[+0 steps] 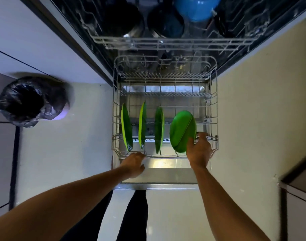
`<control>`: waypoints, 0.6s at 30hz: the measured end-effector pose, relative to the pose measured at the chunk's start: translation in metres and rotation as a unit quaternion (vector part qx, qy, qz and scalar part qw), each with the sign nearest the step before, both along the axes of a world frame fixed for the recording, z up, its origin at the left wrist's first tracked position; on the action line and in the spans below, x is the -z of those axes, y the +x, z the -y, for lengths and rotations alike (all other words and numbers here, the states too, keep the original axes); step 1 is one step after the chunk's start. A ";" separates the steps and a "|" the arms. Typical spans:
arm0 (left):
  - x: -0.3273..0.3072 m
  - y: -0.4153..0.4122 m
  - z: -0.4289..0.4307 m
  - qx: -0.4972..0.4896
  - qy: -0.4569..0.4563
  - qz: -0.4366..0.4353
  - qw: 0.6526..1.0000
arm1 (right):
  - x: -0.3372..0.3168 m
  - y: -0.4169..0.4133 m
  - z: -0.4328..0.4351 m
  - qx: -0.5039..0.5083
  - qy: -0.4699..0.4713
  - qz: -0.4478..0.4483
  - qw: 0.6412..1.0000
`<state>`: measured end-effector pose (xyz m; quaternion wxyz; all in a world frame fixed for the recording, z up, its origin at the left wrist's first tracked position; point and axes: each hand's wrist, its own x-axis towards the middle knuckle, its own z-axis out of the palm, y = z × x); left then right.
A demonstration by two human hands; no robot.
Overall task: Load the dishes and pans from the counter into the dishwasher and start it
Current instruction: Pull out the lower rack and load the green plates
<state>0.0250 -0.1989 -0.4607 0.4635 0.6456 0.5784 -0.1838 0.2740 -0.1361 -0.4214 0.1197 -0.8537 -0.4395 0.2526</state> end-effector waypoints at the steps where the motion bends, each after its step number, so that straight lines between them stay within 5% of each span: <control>1: 0.011 0.004 0.004 0.018 0.000 -0.010 1.000 | 0.010 0.002 0.002 0.004 -0.005 0.000 1.000; 13: 0.049 -0.002 0.005 0.064 0.077 -0.037 0.994 | 0.034 -0.002 0.001 -0.062 0.095 -0.036 0.993; 18: 0.051 -0.002 -0.002 0.049 0.067 -0.038 0.996 | 0.034 -0.025 -0.002 -0.102 0.040 -0.066 0.992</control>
